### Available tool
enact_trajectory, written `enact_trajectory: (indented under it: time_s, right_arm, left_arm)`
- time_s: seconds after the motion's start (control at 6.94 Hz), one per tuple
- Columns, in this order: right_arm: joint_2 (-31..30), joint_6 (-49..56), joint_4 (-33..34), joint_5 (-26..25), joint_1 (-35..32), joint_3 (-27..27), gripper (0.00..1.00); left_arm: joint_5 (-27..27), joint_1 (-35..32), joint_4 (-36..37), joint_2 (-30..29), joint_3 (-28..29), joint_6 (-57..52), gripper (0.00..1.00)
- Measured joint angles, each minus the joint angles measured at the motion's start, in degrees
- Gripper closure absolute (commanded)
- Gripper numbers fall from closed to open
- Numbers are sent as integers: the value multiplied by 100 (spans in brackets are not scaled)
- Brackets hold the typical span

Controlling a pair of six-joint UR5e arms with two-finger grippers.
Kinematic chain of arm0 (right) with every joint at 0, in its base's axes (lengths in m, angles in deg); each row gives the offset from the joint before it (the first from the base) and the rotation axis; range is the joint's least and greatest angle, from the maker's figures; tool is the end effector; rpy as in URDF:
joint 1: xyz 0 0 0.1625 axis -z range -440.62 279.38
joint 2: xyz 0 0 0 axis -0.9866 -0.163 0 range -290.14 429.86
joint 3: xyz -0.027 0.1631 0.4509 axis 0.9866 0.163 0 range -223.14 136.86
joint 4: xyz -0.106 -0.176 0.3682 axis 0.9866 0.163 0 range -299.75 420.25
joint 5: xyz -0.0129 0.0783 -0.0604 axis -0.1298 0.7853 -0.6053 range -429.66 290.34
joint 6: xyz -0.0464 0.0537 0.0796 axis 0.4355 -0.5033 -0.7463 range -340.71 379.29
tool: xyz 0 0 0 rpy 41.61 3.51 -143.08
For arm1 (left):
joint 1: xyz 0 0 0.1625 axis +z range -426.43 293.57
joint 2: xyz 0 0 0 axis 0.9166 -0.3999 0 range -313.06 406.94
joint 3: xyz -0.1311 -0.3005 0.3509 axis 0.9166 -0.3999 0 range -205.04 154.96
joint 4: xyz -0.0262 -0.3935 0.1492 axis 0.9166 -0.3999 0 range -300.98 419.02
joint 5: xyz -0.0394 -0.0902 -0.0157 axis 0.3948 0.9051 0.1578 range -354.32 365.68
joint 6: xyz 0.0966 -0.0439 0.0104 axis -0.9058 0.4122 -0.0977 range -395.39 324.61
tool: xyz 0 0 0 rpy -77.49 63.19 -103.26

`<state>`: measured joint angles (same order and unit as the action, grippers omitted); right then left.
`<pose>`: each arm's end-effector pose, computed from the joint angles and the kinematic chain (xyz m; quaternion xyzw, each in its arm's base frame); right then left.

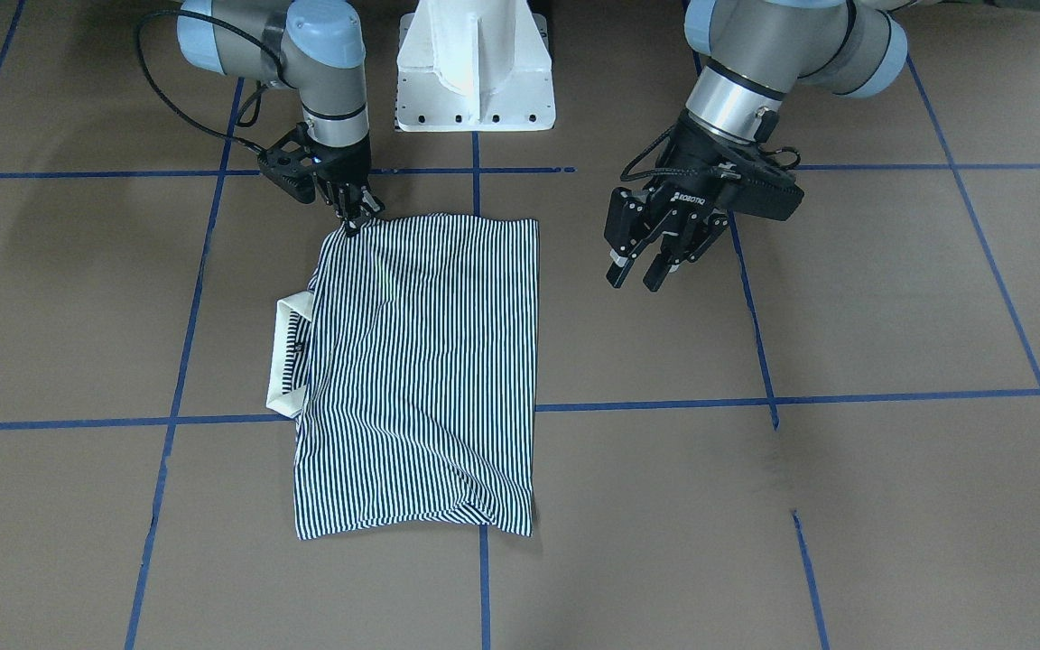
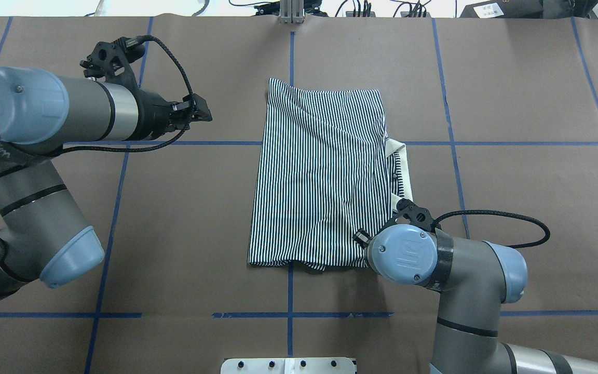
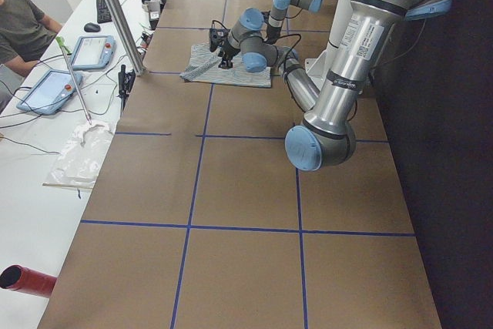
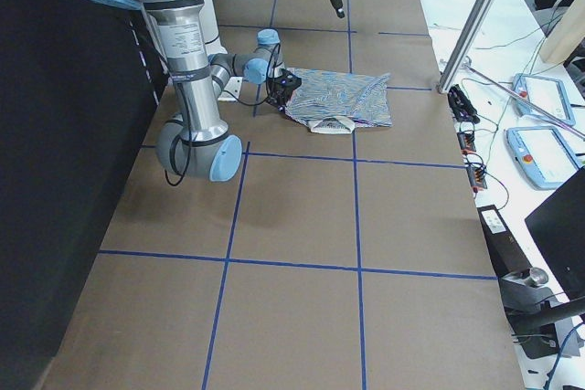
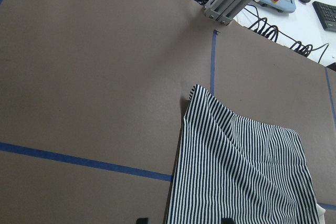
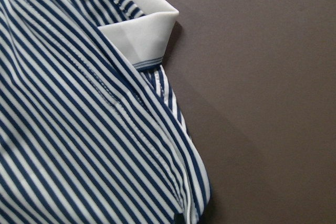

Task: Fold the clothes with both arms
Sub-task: 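Bring the left gripper beside the right gripper at the near shirt edge and grasp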

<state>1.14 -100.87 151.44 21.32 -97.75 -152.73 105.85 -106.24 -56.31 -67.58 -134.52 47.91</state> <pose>-0.5553 -0.3087 0.3667 -0.0464 -0.3363 0.3746 0.8628 0.4033 -0.4851 0.2653 0.1567 0.5493 -0.1851 0.7997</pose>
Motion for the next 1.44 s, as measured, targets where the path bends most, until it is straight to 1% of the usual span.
enact_trajectory:
  time_s: [0.14,0.29,0.58,0.72,1.01,1.3,1.44]
  right_arm:
    - [-52,8,1,9,-5,-90,100]
    - [-125,14,-2,18,-6,-181,100]
    - [-185,24,-7,24,1,-238,100]
    - [-184,26,-11,25,2,-238,100]
    - [-173,29,-13,25,5,-238,100]
    - [-170,35,-14,25,7,-238,100]
    - [-173,36,-13,25,7,-238,100]
  left_arm:
    - [-31,168,282,-6,-58,173,41]
    - [-187,535,578,-9,-149,516,41]
    - [-787,1635,889,5,-129,1191,40]
    - [-921,1976,955,-12,-9,1338,40]
    - [-985,2277,983,-138,294,1414,40]
    - [-990,2331,981,-325,576,1410,41]
    - [-991,2334,977,-354,663,1404,45]
